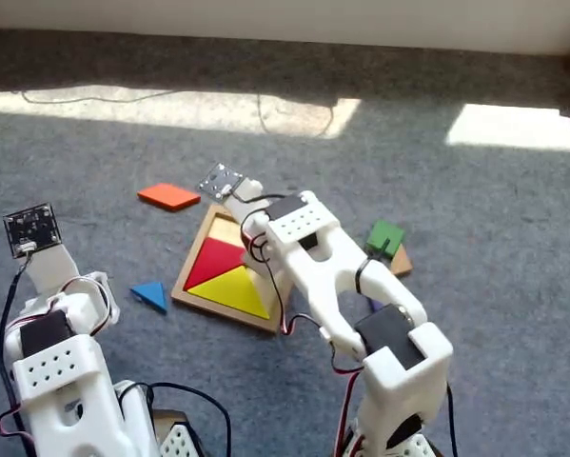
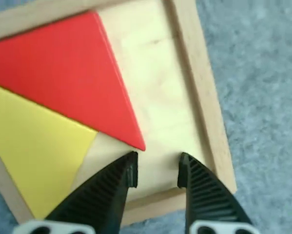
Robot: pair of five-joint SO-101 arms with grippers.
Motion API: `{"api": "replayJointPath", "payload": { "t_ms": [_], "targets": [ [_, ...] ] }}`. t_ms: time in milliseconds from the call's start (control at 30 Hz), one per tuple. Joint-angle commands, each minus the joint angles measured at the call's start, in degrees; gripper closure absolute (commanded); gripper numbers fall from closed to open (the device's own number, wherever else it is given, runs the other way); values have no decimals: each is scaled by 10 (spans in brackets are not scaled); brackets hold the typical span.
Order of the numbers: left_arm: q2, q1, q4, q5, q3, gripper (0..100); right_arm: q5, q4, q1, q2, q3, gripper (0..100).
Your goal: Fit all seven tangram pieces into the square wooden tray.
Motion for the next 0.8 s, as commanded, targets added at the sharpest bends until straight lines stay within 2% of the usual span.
{"api": "replayJointPath", "payload": {
  "t_ms": [0, 233, 300, 367, 433, 633, 767],
  "targets": [
    [-9, -6, -8, 4, -3, 768, 41, -7, -28, 0, -29, 860],
    [-9, -6, -10, 4, 3, 768, 93, -6, -62, 1, -29, 862],
    [-9, -5, -10, 3, 3, 768, 109, -8, -65, 1, -31, 901],
    [-9, -5, -10, 3, 4, 768, 147, -8, -67, 1, -31, 981],
    [-9, -5, -10, 3, 4, 768, 183, -8, -67, -1, -32, 989],
    [-9, -5, -10, 3, 4, 768, 154, -8, -75, -55, -33, 995],
    [-9, -5, -10, 3, 4, 768, 105, -39, -95, -131, -33, 995]
  ]
}}
